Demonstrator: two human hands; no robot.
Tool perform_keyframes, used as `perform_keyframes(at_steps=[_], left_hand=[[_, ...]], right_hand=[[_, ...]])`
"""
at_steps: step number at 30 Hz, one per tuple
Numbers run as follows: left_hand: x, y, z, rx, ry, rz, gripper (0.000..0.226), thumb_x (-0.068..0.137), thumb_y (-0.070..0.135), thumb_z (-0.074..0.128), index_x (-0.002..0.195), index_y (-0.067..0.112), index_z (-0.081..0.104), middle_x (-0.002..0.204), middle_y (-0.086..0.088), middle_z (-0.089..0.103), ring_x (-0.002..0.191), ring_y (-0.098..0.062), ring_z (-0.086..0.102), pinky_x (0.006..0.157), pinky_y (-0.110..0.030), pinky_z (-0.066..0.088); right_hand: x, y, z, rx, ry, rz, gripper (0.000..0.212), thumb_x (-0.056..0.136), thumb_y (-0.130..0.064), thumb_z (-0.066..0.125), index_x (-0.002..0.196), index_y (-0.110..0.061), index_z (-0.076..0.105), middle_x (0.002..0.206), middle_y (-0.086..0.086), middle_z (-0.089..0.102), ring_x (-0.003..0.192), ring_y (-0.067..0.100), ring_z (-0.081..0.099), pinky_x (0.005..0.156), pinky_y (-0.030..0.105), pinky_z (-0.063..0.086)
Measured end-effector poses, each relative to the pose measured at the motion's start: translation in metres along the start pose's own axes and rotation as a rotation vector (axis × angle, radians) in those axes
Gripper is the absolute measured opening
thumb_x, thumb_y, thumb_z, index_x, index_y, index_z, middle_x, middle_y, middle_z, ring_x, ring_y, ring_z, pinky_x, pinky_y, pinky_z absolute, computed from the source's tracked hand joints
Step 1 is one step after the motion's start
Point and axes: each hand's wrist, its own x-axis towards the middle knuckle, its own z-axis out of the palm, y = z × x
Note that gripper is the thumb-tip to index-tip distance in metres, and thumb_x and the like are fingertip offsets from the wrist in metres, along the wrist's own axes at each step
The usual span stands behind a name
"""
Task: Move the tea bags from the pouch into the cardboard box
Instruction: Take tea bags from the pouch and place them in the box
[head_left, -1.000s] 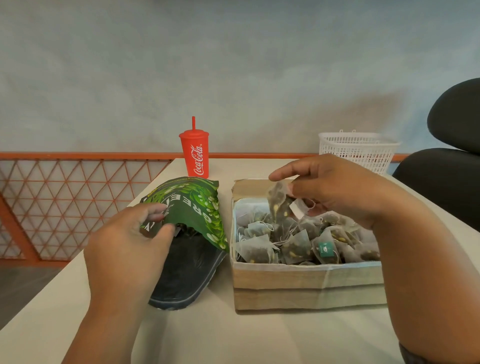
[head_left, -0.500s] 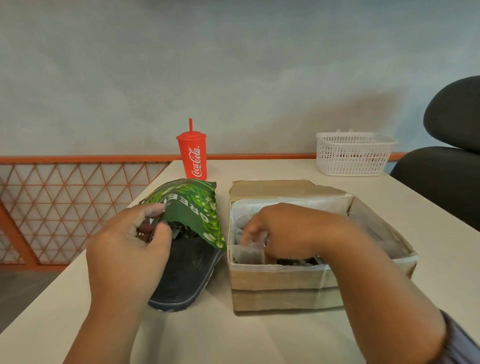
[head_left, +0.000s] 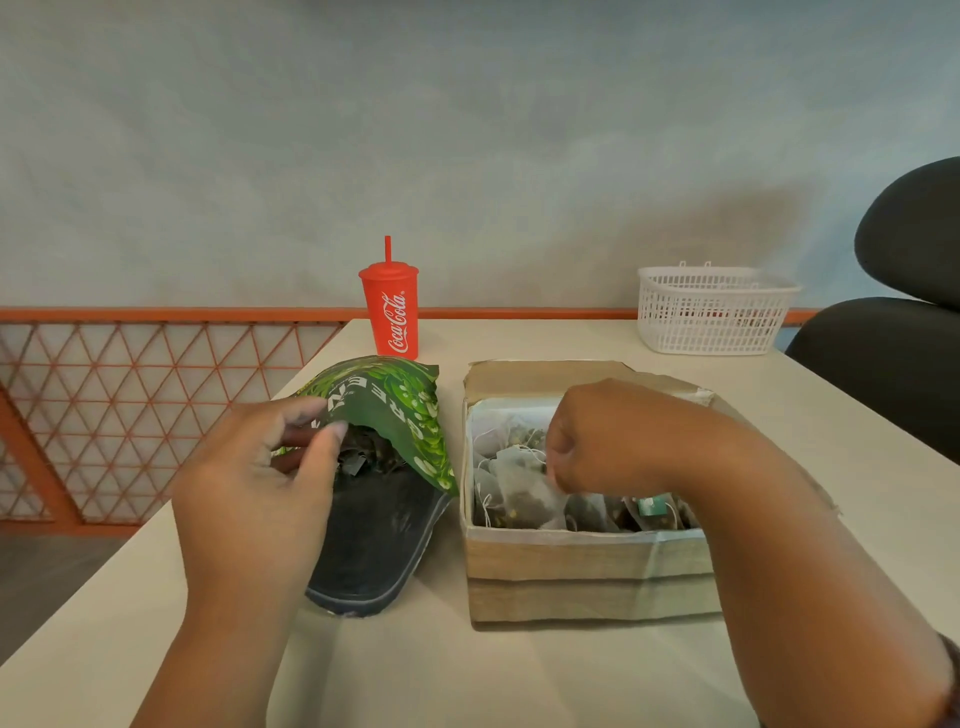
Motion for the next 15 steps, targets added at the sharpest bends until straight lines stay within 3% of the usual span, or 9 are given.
perform_keyframes(at_steps=[2, 6, 9, 11, 13, 15], left_hand=[[0.0, 0.0, 0.0, 0.016, 0.003, 0.033, 0.016, 0.078, 0.006, 0.069, 0.094, 0.006, 0.07, 0.083, 0.001, 0.061, 0.078, -0.008, 0.052, 0.07, 0.009, 0.03], [-0.001, -0.002, 0.001, 0.026, 0.015, 0.097, 0.013, 0.078, -0.002, 0.067, 0.09, 0.003, 0.07, 0.081, -0.001, 0.059, 0.078, 0.002, 0.046, 0.073, 0.008, 0.031], [-0.001, -0.003, 0.001, 0.035, 0.021, 0.115, 0.014, 0.077, -0.004, 0.066, 0.088, 0.002, 0.07, 0.081, -0.003, 0.06, 0.075, -0.001, 0.048, 0.072, 0.007, 0.033], [-0.001, -0.003, 0.001, 0.039, 0.024, 0.124, 0.013, 0.077, -0.004, 0.066, 0.088, 0.002, 0.07, 0.081, -0.002, 0.06, 0.073, -0.001, 0.049, 0.072, 0.006, 0.035], [-0.001, -0.004, 0.001, 0.036, 0.02, 0.128, 0.013, 0.077, -0.004, 0.066, 0.087, 0.002, 0.07, 0.081, -0.001, 0.059, 0.074, 0.0, 0.048, 0.072, 0.006, 0.035], [-0.001, -0.004, 0.0, 0.045, 0.022, 0.136, 0.011, 0.077, -0.003, 0.067, 0.087, 0.002, 0.07, 0.081, 0.0, 0.058, 0.073, -0.001, 0.048, 0.071, 0.006, 0.035]], right_hand=[[0.002, -0.006, 0.004, -0.005, -0.068, -0.067, 0.023, 0.089, -0.018, 0.051, 0.098, -0.006, 0.069, 0.099, 0.01, 0.067, 0.081, 0.017, 0.057, 0.061, 0.019, 0.038], [0.007, -0.005, 0.01, 0.001, -0.109, -0.056, 0.021, 0.088, -0.018, 0.054, 0.097, -0.007, 0.069, 0.101, 0.008, 0.067, 0.088, 0.019, 0.059, 0.062, 0.017, 0.037], [0.006, 0.004, 0.008, 0.0, -0.071, -0.01, 0.02, 0.088, -0.017, 0.054, 0.091, -0.005, 0.07, 0.085, 0.005, 0.065, 0.08, 0.02, 0.058, 0.061, 0.02, 0.04], [0.004, 0.01, 0.004, 0.065, -0.042, -0.011, 0.018, 0.087, -0.016, 0.056, 0.085, -0.008, 0.072, 0.086, 0.002, 0.07, 0.083, 0.017, 0.063, 0.068, 0.021, 0.046], [0.002, 0.012, -0.001, 0.194, -0.028, -0.015, 0.013, 0.085, -0.017, 0.061, 0.08, -0.013, 0.073, 0.071, -0.014, 0.07, 0.071, -0.001, 0.062, 0.064, 0.015, 0.047], [0.0, 0.009, -0.004, 0.289, -0.019, -0.044, 0.01, 0.083, -0.019, 0.064, 0.077, -0.018, 0.072, 0.05, -0.026, 0.058, 0.053, -0.011, 0.052, 0.054, 0.009, 0.039]])
